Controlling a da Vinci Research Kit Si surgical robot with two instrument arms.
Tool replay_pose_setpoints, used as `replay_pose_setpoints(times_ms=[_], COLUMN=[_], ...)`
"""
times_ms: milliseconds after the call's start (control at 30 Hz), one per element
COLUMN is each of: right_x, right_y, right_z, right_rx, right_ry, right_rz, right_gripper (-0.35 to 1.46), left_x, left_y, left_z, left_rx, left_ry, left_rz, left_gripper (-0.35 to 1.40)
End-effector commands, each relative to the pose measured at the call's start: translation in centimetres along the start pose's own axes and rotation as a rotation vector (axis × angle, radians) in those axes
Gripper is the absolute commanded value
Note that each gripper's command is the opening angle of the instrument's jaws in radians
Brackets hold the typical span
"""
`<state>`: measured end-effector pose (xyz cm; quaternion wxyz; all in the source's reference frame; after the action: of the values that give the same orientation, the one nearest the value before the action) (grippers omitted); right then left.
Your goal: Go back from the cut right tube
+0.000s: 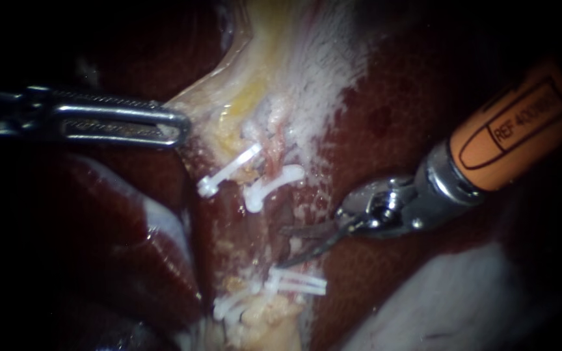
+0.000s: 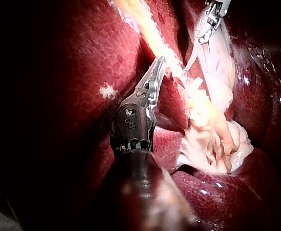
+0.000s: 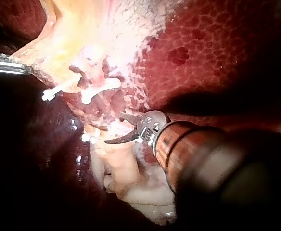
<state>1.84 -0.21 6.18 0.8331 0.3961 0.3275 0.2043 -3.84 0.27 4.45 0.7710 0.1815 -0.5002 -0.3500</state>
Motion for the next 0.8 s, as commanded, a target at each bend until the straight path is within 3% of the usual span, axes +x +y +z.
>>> replay_pose_setpoints(times_ms=[33,133,333,567,800], right_x=[-0.02,-0.05,-0.07,0.1,0.21], right_y=[0.0,0.0,-0.01,0.01,0.04], right_z=[-0.02,-0.06,-0.23,-0.52,-0.68], right_rx=[-0.013,-0.072,-0.148,-0.268,-0.322], right_ry=[0.0,0.01,-0.019,-0.08,-0.083], right_rz=[-0.028,-0.087,-0.189,-0.3,-0.349], right_gripper=[1.06,1.11,1.21,1.35,1.43], left_x=[0.02,0.03,0.05,0.08,0.12], left_y=[0.02,0.06,0.11,0.12,0.17], left_z=[0.01,0.02,0.01,0.0,0.03], left_rx=[0.001,0.001,0.002,0.003,0.002], left_ry=[0.0,0.0,0.001,0.001,0.0], left_rz=[0.0,0.0,0.001,0.002,0.003], left_gripper=[-0.23,-0.23,-0.23,-0.25,-0.25])
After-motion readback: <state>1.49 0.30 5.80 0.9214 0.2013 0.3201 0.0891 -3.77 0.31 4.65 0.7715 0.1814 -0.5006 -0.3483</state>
